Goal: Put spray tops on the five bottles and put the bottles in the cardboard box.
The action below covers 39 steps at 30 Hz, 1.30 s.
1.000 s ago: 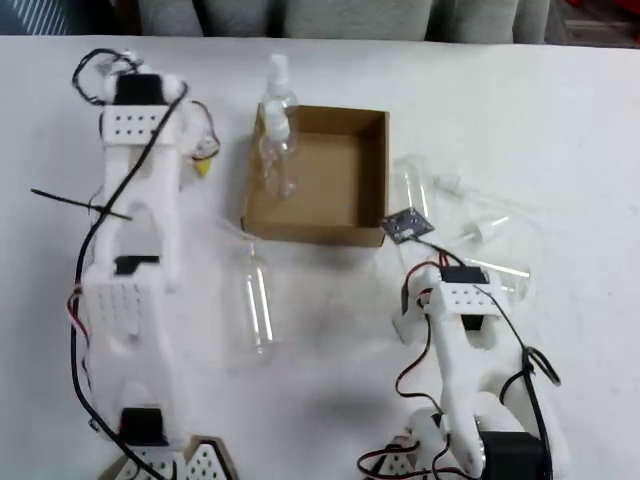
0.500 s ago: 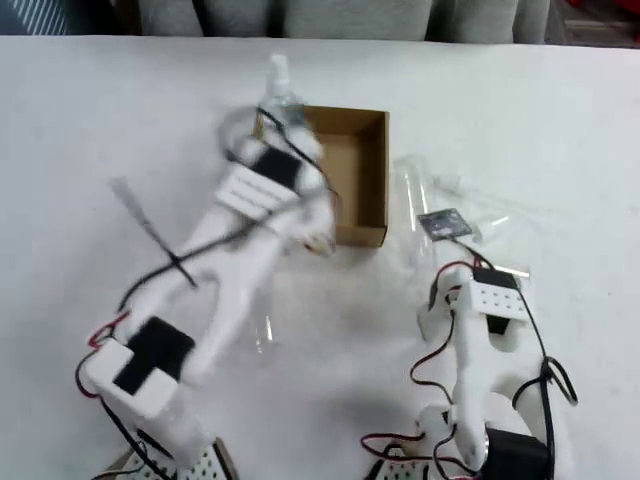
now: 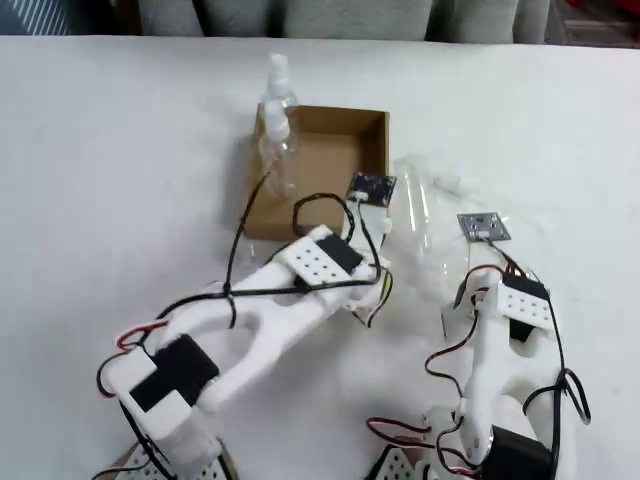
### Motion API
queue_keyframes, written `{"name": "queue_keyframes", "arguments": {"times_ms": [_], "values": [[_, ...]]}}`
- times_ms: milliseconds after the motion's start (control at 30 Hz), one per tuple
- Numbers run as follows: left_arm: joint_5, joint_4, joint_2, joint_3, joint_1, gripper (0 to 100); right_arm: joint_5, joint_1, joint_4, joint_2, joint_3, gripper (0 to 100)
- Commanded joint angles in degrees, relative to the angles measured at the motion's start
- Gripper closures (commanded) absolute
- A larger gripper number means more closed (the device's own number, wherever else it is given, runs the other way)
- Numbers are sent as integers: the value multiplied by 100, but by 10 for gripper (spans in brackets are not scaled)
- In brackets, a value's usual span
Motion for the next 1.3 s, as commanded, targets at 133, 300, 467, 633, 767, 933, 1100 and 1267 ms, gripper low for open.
{"name": "queue_keyframes", "arguments": {"times_ms": [133,300,467,633,767,933,1100,1267], "values": [[316,492,-426,62,40,556,79,57,-57,-145,-62,981],[308,1380,-426,-431,-66,556,79,57,-57,-145,-62,981],[290,2303,-453,-1116,-374,556,79,57,-57,-145,-62,981],[-237,2725,-1209,-1213,-400,636,79,-66,-66,-145,-44,981],[-695,2470,-2026,-730,-699,854,79,-84,-66,-145,-44,981],[-958,2330,-2695,-44,-1305,914,79,-84,-66,-136,-35,981],[-941,2330,-2923,554,-1745,849,79,-92,-66,-136,-26,981],[-237,1591,-2923,1064,-2501,844,79,-92,-66,-136,-26,981]]}}
